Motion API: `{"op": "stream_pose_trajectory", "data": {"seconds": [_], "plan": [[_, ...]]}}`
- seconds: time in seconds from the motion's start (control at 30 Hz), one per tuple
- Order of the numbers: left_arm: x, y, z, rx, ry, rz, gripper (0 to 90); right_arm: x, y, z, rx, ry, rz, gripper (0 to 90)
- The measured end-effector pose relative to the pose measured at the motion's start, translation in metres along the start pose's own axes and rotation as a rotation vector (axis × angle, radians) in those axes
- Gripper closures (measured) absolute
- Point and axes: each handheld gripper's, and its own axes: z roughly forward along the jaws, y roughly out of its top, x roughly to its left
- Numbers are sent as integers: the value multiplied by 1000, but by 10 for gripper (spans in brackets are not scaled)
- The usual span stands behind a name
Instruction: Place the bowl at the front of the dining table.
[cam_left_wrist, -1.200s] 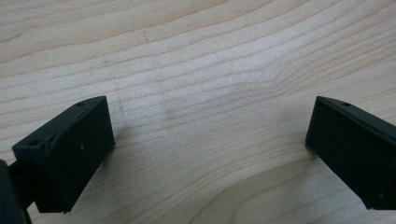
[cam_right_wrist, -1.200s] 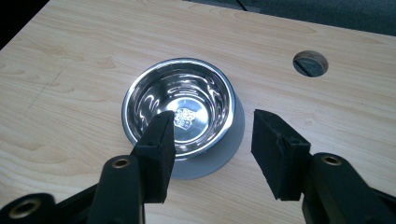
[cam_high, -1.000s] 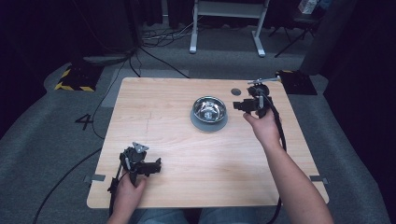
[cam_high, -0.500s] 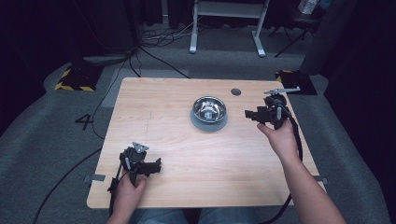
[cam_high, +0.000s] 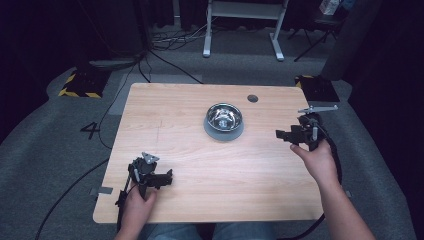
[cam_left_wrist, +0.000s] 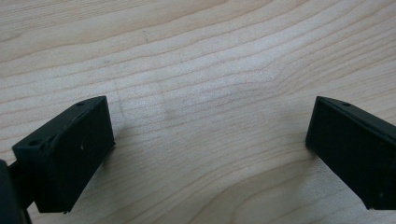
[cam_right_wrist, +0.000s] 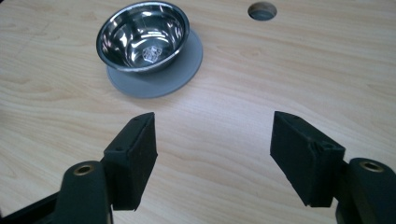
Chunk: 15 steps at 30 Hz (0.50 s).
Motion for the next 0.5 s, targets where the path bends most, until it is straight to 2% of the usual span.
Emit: {"op": "stream_pose_trajectory", "data": {"seconds": [0.3, 0.5], "plan": [[0, 0, 0, 0, 0, 1, 11, -10, -28, -6, 58, -11, 3, 311], [0, 0, 0, 0, 0, 1, 11, -17, -50, 0, 76, -11, -29, 298]]}}
